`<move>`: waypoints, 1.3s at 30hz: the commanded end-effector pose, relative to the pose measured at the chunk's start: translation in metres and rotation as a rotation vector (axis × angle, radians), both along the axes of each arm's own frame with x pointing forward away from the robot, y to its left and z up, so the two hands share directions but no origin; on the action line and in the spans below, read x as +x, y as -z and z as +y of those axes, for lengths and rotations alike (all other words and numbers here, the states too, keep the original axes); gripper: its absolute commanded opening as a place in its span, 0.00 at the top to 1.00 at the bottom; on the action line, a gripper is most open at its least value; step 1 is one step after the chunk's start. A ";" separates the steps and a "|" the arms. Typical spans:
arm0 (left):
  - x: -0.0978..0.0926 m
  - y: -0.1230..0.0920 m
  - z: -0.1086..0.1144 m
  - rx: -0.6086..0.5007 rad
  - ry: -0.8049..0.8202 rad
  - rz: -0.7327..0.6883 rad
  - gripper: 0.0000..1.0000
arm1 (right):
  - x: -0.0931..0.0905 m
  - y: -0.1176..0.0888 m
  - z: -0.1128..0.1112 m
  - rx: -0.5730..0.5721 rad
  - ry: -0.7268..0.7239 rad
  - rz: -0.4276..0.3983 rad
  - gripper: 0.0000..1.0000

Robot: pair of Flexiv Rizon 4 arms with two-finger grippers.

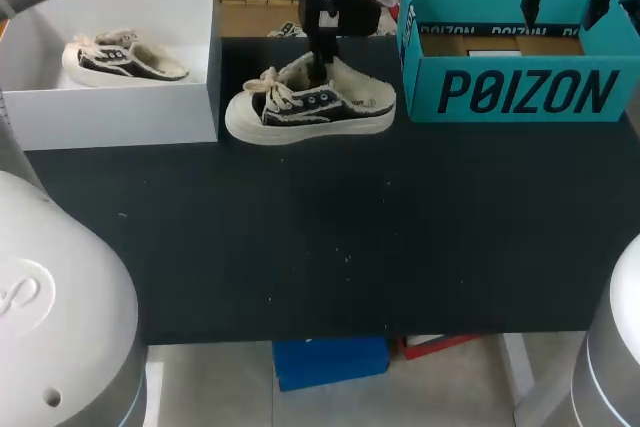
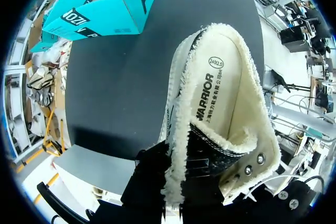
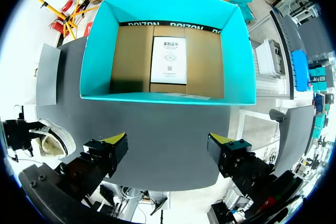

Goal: Take the shoe out of the shoebox, open the shoe tongue, remove and reinsert the insole, then place the shoe into the shoebox

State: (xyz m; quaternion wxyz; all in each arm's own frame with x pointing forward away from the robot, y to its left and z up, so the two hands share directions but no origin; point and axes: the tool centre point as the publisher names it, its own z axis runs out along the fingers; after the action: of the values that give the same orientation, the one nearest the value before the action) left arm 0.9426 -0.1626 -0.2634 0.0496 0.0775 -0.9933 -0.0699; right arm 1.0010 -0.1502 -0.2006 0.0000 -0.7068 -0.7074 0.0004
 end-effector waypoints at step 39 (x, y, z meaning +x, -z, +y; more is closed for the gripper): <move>-0.029 0.146 -0.009 -0.026 0.156 0.076 1.00 | 0.000 0.000 0.000 0.000 0.001 0.000 0.00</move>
State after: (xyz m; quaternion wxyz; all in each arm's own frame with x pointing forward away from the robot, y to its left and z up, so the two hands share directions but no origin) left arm 0.9105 -0.1693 -0.4040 0.0790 -0.0009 -0.9947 -0.0657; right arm 1.0010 -0.1502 -0.2006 0.0000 -0.7068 -0.7074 0.0004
